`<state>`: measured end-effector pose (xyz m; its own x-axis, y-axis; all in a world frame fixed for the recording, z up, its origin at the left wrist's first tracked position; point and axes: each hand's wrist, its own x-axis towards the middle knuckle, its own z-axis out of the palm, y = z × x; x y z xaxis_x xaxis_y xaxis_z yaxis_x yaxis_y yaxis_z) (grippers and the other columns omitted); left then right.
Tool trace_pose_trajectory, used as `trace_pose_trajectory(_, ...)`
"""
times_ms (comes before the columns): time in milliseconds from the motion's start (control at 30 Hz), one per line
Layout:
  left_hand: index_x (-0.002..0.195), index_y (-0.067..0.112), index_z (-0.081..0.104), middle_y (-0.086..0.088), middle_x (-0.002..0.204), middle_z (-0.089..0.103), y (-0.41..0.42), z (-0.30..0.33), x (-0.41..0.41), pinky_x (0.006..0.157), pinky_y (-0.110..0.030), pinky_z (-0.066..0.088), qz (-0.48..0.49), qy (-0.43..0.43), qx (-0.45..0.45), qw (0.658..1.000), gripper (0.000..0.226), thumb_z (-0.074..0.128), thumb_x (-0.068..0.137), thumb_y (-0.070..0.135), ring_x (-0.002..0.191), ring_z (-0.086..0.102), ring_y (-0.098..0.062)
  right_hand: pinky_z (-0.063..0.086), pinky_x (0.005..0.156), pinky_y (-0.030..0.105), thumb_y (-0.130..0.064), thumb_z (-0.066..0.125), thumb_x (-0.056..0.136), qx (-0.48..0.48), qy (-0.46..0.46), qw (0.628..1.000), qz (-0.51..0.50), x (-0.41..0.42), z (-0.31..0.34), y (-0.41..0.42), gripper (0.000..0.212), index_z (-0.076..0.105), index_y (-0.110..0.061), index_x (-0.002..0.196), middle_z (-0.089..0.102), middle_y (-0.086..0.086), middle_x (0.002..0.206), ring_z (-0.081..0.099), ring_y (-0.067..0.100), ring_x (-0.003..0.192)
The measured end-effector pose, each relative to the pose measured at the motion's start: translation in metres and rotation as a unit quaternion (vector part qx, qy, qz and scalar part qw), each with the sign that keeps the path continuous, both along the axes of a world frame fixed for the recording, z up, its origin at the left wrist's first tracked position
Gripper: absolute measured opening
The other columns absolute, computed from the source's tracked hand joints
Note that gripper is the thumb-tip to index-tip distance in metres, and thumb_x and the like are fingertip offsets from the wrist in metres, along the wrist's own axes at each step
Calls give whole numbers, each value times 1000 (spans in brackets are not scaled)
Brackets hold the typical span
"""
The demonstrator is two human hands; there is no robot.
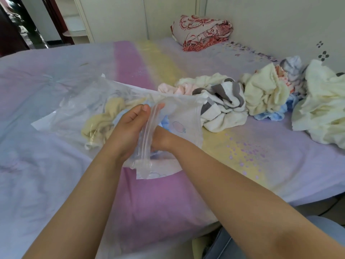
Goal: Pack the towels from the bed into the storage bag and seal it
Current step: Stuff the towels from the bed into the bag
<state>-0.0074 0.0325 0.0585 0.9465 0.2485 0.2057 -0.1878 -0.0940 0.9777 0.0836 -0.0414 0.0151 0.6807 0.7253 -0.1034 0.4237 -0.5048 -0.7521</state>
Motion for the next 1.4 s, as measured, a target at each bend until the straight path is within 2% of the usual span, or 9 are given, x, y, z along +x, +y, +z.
trace_pose_trajectory(100, 118, 29, 72, 8, 132, 67, 5, -9, 9, 116, -45, 35, -19, 5, -9, 1000, 33, 43, 104, 36, 130, 55, -10, 52, 69, 30, -15, 51, 88, 29, -102, 994, -36, 2, 6, -46, 17, 67, -12, 84, 71, 11, 86, 68, 25, 78)
trace_pose_trajectory(233, 122, 25, 70, 10, 129, 68, 2, -15, 18, 114, -40, 38, 3, 1, -16, 1000, 37, 43, 102, 40, 125, 58, -4, 38, 52, 32, -44, 45, 89, 156, -237, 923, -259, 17, -1, -103, 44, 36, -24, 51, 45, -4, 46, 49, 18, 51)
trace_pose_trajectory(367, 120, 28, 71, 15, 124, 70, 3, -15, 17, 104, -27, 44, 54, -25, -3, 998, 36, 41, 104, 39, 121, 60, 1, 46, 76, 37, -32, 44, 94, 187, -249, 880, -359, 75, -2, -124, 17, 58, -27, 103, 64, -2, 95, 58, 23, 96)
trace_pose_trajectory(467, 121, 26, 71, 15, 121, 71, 5, -16, 13, 87, -9, 49, 78, -38, -3, 996, 37, 39, 105, 37, 117, 62, 2, 36, 105, 44, -32, 62, 85, 28, -232, 935, -268, 115, -7, -122, 68, 30, -21, 144, 39, 9, 143, 35, 28, 133)
trace_pose_trajectory(600, 123, 20, 69, 11, 120, 72, 7, -19, 14, 83, -6, 48, 82, -38, -22, 996, 38, 38, 106, 32, 114, 64, 1, 43, 77, 37, -34, 50, 92, -135, -252, 926, -248, 121, -20, -121, 37, 52, -13, 122, 56, 13, 124, 56, 31, 106)
trace_pose_trajectory(833, 125, 18, 68, 9, 128, 69, 4, -24, 21, 103, -28, 44, 47, -36, -35, 998, 40, 39, 105, 37, 123, 60, -5, 38, 88, 26, -29, 46, 92, 348, -113, 864, -345, 81, 41, -148, 26, 57, -14, 109, 55, 1, 107, 51, 13, 100)
trace_pose_trajectory(1100, 126, 22, 67, 10, 129, 68, 3, -23, 24, 97, -30, 46, 35, -30, -48, 998, 40, 40, 103, 41, 123, 60, -5, 43, 74, 23, -21, 42, 94, 571, -154, 767, -248, 24, 169, -177, 17, 57, -24, 85, 56, -6, 81, 53, 8, 78)
trace_pose_trajectory(1267, 123, 25, 69, 12, 129, 68, 1, -21, 24, 92, -29, 48, 47, -24, -42, 998, 40, 39, 103, 43, 122, 61, -4, 36, 58, 19, -35, 52, 91, 236, -152, 890, -360, 37, 127, -188, 16, 52, -19, 94, 56, -1, 86, 51, 18, 85)
trace_pose_trajectory(1400, 124, 25, 69, 14, 126, 69, -4, -20, 22, 94, -31, 49, 54, -11, -35, 998, 40, 39, 103, 43, 120, 61, -1, 33, 108, 44, -51, 63, 81, -176, -88, 937, -290, 37, 24, -200, 98, 6, -11, 149, 18, 19, 152, 29, 37, 137)
